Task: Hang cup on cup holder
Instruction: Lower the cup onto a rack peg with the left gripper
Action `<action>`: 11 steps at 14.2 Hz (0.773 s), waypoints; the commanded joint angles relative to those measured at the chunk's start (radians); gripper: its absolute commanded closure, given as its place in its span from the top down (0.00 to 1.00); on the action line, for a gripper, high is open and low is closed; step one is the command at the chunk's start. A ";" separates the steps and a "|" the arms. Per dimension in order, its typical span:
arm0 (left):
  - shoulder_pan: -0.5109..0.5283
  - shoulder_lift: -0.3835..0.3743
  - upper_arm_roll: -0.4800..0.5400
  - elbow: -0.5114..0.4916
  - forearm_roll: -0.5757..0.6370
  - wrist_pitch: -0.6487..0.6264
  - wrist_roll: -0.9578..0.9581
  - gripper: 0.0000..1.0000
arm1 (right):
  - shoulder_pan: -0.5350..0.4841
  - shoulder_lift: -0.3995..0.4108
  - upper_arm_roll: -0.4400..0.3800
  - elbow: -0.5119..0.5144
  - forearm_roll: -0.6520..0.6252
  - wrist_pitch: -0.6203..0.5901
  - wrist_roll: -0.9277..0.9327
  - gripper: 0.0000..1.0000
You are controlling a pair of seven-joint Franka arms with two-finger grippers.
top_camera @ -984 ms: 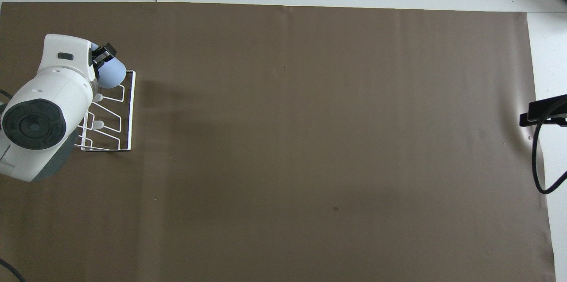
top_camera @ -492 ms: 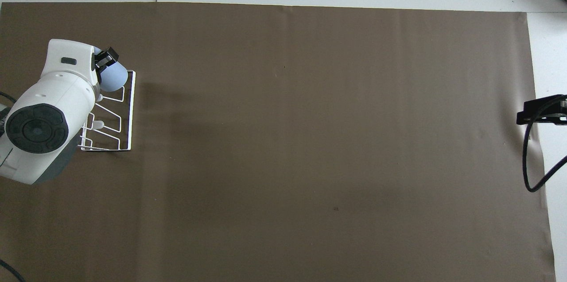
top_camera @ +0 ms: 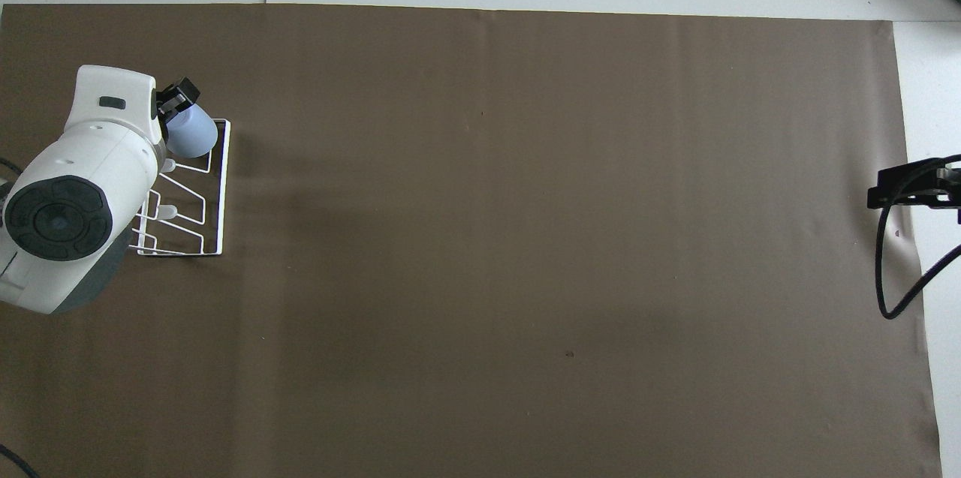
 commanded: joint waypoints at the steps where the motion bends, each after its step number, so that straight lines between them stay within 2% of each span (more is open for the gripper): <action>1: -0.001 -0.023 -0.003 0.011 0.033 -0.039 -0.014 0.89 | 0.000 -0.010 0.005 -0.018 -0.023 0.016 -0.011 1.00; 3: -0.009 -0.038 -0.009 0.034 0.033 -0.097 0.003 0.91 | -0.003 -0.009 0.005 -0.017 -0.023 0.022 -0.015 1.00; 4: -0.012 -0.052 -0.014 0.037 0.033 -0.128 0.020 0.96 | -0.005 -0.009 0.005 -0.018 -0.021 0.026 -0.025 1.00; 6: -0.053 -0.079 -0.020 0.034 0.031 -0.182 0.026 1.00 | -0.005 -0.009 0.003 -0.018 -0.021 0.029 -0.025 1.00; 8: -0.107 -0.102 -0.022 0.037 0.016 -0.248 0.027 1.00 | -0.005 -0.009 0.003 -0.020 -0.021 0.028 -0.025 1.00; 10: -0.148 -0.109 -0.035 0.068 -0.034 -0.330 0.027 1.00 | -0.005 -0.009 0.003 -0.020 -0.021 0.028 -0.025 1.00; 11: -0.186 -0.107 -0.037 0.113 -0.086 -0.395 0.029 1.00 | -0.005 -0.009 0.003 -0.018 -0.020 0.025 -0.023 1.00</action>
